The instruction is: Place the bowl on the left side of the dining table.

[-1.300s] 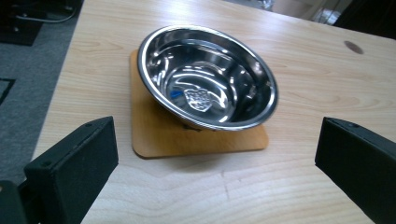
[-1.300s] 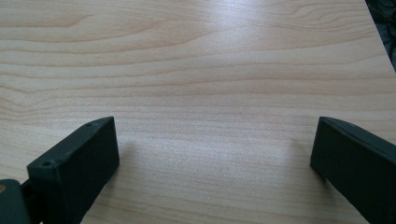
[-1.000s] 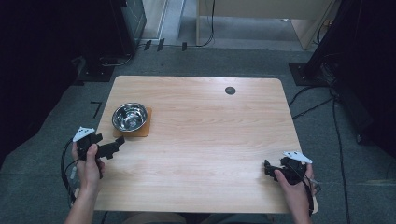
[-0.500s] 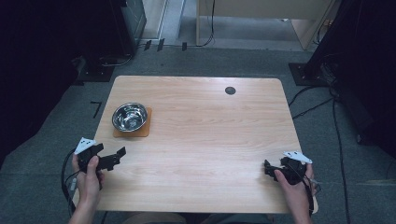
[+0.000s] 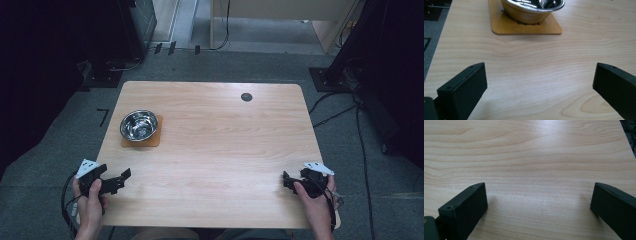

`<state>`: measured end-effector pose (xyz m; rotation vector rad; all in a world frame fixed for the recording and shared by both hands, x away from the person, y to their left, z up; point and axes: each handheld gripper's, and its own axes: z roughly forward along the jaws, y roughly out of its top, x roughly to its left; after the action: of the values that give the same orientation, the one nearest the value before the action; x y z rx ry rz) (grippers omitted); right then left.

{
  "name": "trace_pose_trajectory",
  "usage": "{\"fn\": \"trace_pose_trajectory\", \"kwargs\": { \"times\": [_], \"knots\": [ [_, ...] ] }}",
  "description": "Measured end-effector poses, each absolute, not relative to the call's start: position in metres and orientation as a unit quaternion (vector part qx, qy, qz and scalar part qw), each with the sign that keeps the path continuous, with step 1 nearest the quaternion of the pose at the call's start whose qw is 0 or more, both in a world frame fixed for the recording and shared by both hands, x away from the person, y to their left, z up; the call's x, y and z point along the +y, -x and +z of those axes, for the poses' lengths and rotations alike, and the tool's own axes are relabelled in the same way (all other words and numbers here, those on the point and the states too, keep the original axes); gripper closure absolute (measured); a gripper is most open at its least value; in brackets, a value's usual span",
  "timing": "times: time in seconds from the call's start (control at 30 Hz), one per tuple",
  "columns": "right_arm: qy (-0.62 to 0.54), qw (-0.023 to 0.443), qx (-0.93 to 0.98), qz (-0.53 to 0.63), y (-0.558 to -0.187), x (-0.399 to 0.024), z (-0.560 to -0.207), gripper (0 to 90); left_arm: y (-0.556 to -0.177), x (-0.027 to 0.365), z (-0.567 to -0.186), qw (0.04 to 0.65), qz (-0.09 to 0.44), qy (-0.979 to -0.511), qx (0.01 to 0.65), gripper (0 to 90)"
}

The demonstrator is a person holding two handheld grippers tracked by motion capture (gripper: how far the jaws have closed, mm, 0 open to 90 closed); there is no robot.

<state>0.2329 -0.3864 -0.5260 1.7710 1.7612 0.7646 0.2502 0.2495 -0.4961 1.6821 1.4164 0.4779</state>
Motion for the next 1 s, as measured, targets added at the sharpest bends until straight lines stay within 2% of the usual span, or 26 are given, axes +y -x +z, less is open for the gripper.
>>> {"fn": "trace_pose_trajectory", "kwargs": {
  "times": [0.5, 0.8, 1.0],
  "knots": [
    [-0.654, 0.262, 0.651, 0.282, -0.233, -0.386, -0.526, 0.3, -0.235, 0.268, -0.511, 0.4, 0.202, -0.684, 0.575, 0.0],
    [-0.655, 0.262, 0.651, 0.283, -0.233, -0.386, -0.526, 0.3, -0.232, 0.268, -0.514, 0.375, 0.219, -0.7, 0.567, 0.0],
    [-0.654, 0.262, 0.651, 0.282, -0.233, -0.386, -0.526, 0.3, -0.234, 0.265, -0.516, 0.366, 0.211, -0.712, 0.561, 0.0]
  ]
}}
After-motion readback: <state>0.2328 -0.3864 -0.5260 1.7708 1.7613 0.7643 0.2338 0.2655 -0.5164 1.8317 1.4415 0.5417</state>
